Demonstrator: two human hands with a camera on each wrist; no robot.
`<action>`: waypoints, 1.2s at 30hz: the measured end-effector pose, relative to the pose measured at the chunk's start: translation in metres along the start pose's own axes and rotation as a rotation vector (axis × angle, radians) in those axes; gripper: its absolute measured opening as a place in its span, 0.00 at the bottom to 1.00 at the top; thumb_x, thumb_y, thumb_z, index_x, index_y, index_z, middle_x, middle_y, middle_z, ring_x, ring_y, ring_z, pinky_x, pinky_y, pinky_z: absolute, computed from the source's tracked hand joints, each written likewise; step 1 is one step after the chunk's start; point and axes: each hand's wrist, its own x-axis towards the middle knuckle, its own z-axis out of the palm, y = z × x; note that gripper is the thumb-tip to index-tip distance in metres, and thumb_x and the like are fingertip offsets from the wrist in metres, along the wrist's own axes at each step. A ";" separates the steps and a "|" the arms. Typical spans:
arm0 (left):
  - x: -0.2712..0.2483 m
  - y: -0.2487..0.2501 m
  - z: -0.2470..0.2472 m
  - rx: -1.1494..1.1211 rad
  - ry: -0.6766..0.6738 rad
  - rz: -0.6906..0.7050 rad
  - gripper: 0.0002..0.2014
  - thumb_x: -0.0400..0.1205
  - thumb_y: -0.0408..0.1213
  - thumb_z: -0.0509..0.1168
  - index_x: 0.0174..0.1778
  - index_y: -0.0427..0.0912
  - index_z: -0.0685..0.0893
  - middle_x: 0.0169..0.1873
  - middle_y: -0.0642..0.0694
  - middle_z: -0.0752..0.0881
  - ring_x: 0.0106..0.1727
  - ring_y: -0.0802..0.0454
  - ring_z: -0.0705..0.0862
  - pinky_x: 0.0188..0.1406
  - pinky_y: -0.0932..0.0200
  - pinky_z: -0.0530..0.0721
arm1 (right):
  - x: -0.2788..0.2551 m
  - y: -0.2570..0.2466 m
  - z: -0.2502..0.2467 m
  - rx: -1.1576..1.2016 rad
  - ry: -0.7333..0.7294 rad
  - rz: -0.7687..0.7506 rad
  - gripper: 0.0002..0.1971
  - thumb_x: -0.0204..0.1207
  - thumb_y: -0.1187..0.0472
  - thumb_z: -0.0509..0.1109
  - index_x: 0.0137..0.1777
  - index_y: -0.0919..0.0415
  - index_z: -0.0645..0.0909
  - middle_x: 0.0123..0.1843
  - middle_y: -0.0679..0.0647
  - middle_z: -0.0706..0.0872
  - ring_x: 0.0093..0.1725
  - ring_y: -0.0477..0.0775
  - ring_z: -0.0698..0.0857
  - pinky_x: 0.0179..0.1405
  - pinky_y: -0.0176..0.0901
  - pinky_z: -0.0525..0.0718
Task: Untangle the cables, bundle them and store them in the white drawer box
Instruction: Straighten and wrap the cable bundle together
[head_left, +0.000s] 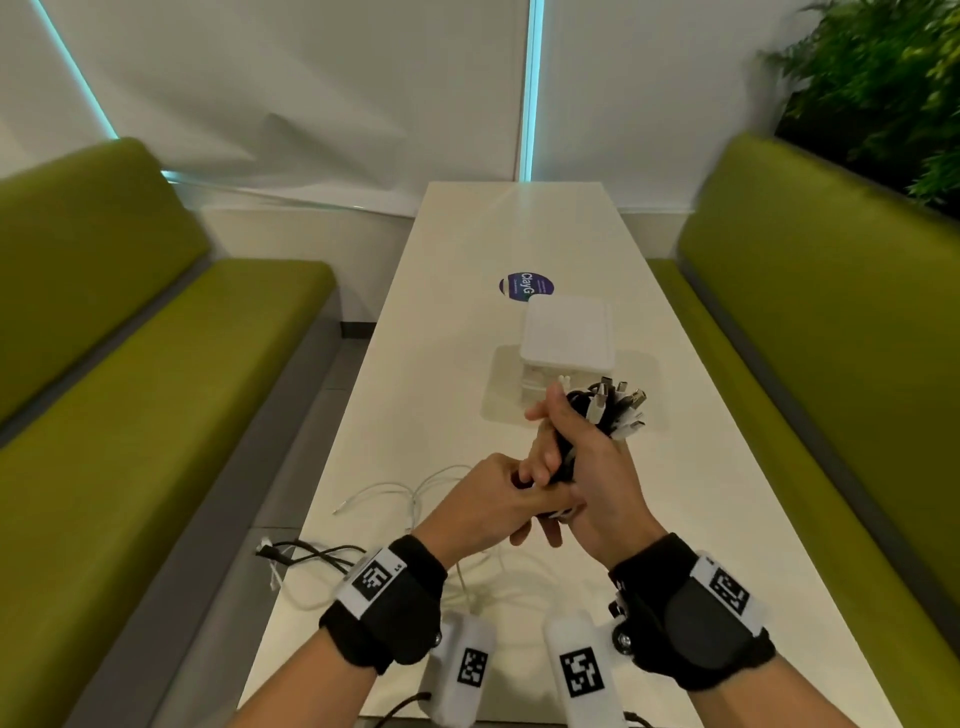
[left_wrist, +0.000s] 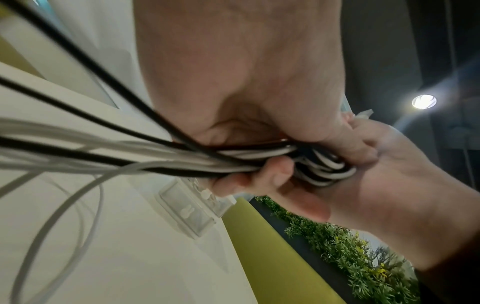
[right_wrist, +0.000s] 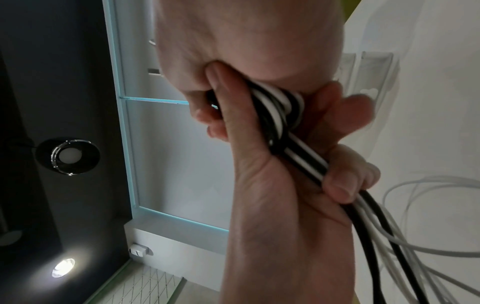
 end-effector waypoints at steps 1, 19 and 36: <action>0.000 0.000 -0.001 -0.008 0.006 0.009 0.14 0.80 0.47 0.70 0.32 0.44 0.82 0.26 0.44 0.88 0.21 0.56 0.73 0.27 0.69 0.72 | 0.001 0.000 0.002 0.012 -0.012 -0.010 0.18 0.71 0.45 0.73 0.51 0.59 0.88 0.24 0.54 0.69 0.23 0.52 0.75 0.31 0.49 0.81; 0.000 -0.007 -0.017 -0.173 -0.022 0.080 0.22 0.72 0.55 0.71 0.33 0.36 0.79 0.26 0.44 0.75 0.28 0.45 0.66 0.24 0.62 0.64 | 0.005 -0.006 0.015 0.021 -0.169 -0.057 0.17 0.81 0.60 0.67 0.69 0.64 0.79 0.57 0.54 0.91 0.44 0.55 0.90 0.41 0.47 0.90; -0.006 -0.026 -0.014 0.114 -0.137 -0.017 0.25 0.61 0.64 0.76 0.24 0.47 0.76 0.18 0.51 0.73 0.22 0.52 0.70 0.26 0.59 0.70 | 0.001 0.003 0.000 0.055 -0.092 0.049 0.22 0.70 0.48 0.77 0.28 0.56 0.68 0.25 0.51 0.60 0.20 0.48 0.60 0.22 0.42 0.73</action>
